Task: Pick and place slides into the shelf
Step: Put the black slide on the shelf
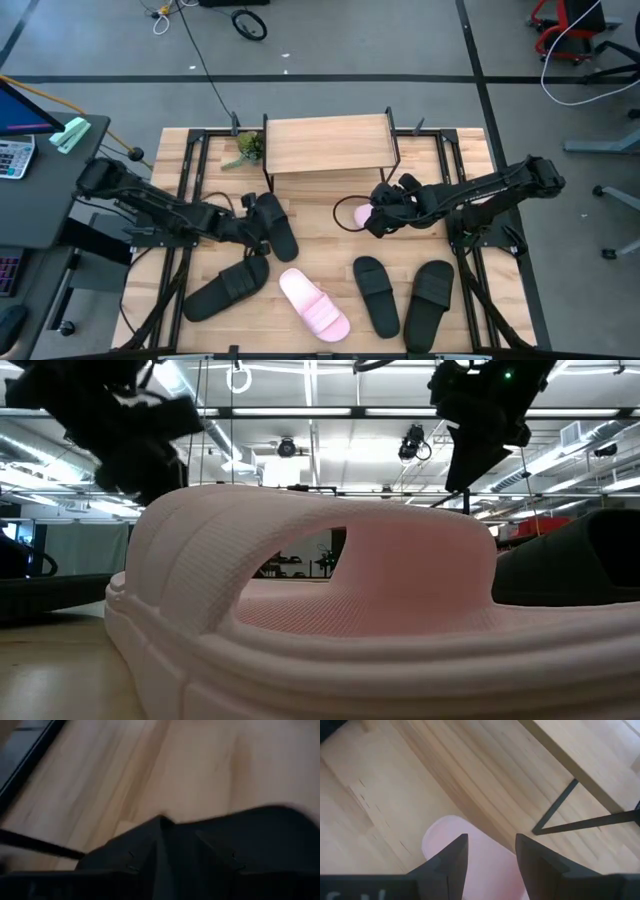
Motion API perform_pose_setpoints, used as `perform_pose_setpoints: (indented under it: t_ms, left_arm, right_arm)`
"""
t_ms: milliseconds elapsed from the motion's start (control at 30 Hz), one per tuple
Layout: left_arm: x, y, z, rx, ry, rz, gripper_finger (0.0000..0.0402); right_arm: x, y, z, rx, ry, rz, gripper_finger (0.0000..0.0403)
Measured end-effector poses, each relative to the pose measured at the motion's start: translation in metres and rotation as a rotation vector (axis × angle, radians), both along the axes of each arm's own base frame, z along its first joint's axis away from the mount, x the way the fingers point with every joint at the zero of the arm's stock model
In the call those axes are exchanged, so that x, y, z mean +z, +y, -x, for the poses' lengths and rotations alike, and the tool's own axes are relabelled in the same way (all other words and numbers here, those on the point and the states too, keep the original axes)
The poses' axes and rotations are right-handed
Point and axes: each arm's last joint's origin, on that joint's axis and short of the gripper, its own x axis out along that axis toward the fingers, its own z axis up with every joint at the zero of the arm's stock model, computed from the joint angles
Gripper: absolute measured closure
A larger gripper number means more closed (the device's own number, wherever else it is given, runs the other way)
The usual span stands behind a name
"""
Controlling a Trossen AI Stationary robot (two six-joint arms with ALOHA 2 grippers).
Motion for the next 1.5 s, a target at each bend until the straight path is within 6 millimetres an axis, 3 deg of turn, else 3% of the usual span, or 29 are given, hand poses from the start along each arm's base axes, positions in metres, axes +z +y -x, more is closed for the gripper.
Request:
perform_pose_setpoints:
  t_ms: [167,500,600,733,800,933,1033,1100,1233,1367,1500]
  left_arm:
    - [-0.018,0.001,-0.004,0.067,0.061,-0.087,0.0267]
    - [-0.035,0.014,-0.009,0.173,0.118,-0.107,0.0225]
    - [-0.035,0.016,-0.010,0.187,0.116,-0.115,0.0255]
    - [-0.030,0.012,-0.012,0.188,0.103,-0.112,0.0356]
    - [-0.018,0.002,-0.022,0.155,0.050,-0.087,0.0383]
    - [0.030,-0.028,-0.048,-0.012,-0.023,-0.107,0.0383]
    - [0.074,-0.046,-0.062,-0.148,-0.011,-0.265,0.0389]
    - [0.097,-0.044,-0.066,-0.120,0.021,-0.435,0.0389]
    - [0.131,-0.013,-0.076,0.031,0.121,-0.674,0.0389]
    - [0.148,0.030,-0.087,0.085,0.162,-0.671,0.0389]
    - [0.149,0.079,-0.094,0.046,0.142,-0.603,0.0389]
  right_arm:
    - [0.000,0.000,0.000,0.006,0.004,0.003,0.0234]
    - [0.000,0.000,0.000,0.007,0.004,0.003,0.0234]
    - [0.000,0.000,0.000,0.007,0.005,0.004,0.0234]
    - [0.000,-0.001,0.000,0.000,0.001,0.026,0.0235]
    - [0.000,-0.001,0.000,-0.001,0.001,0.030,0.0235]
    - [0.000,-0.001,0.000,-0.001,0.000,0.031,0.0235]
    - [0.000,-0.001,0.000,-0.003,-0.001,0.038,0.0235]
    - [0.001,-0.001,0.000,-0.009,-0.004,0.055,0.0235]
    - [0.001,-0.002,0.000,-0.027,-0.015,0.090,0.0235]
    - [0.002,-0.002,0.000,-0.031,-0.018,0.100,0.0235]
    - [0.002,-0.002,0.000,-0.031,-0.018,0.101,0.0237]
